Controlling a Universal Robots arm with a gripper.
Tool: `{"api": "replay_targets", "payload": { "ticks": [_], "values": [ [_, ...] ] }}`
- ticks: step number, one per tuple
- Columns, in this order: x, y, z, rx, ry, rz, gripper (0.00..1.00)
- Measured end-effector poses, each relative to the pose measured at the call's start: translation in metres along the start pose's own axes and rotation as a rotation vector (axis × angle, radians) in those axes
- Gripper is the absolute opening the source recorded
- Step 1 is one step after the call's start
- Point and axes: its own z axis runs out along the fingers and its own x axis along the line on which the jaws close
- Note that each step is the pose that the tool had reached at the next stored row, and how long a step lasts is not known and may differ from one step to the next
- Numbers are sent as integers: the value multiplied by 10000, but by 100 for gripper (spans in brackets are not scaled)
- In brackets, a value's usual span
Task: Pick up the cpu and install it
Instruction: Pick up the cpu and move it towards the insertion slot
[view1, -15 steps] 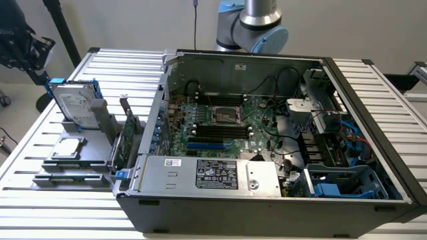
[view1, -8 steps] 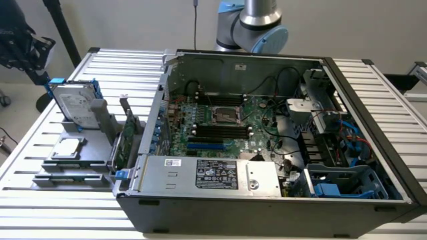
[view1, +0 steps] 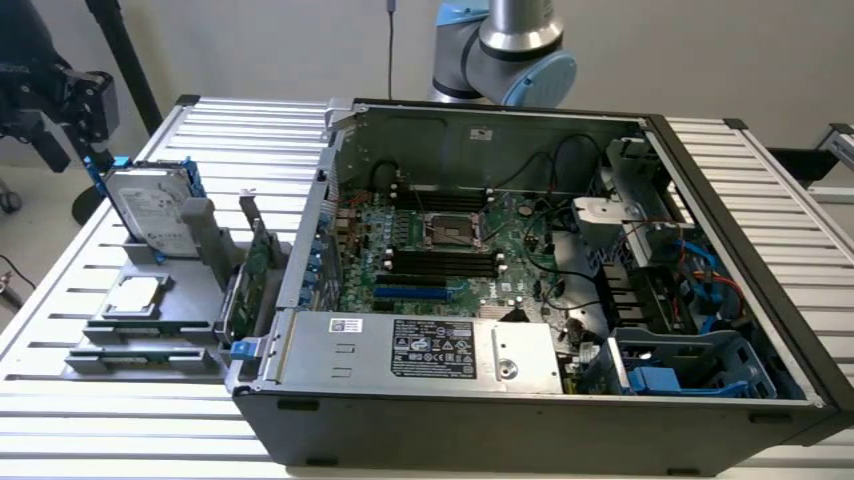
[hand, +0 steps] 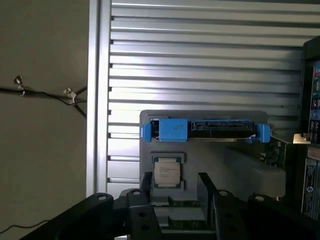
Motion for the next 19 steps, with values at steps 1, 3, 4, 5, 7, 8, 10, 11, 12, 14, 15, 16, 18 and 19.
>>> {"api": "replay_targets", "payload": {
  "ticks": [1,3,4,5,7,8,10,11,12,14,15,16,18,19],
  "values": [
    [0,-1,18,0,0,-2,53],
    [1,-3,55,1,0,-12,60],
    [2,-4,74,1,-1,-19,60],
    [2,-7,92,0,-1,-26,60],
    [2,-13,127,0,1,-46,60],
    [2,-17,145,0,2,-62,60],
    [4,-20,183,0,2,-69,60],
    [5,-21,200,0,1,-71,60],
    [9,-22,218,-1,1,-71,60],
    [20,-23,253,0,3,-70,60],
    [26,-23,272,0,2,-68,60],
    [31,-25,291,0,2,-67,60],
    [37,-33,326,0,2,-64,60],
    [38,-42,344,0,2,-62,60]
  ]
}}
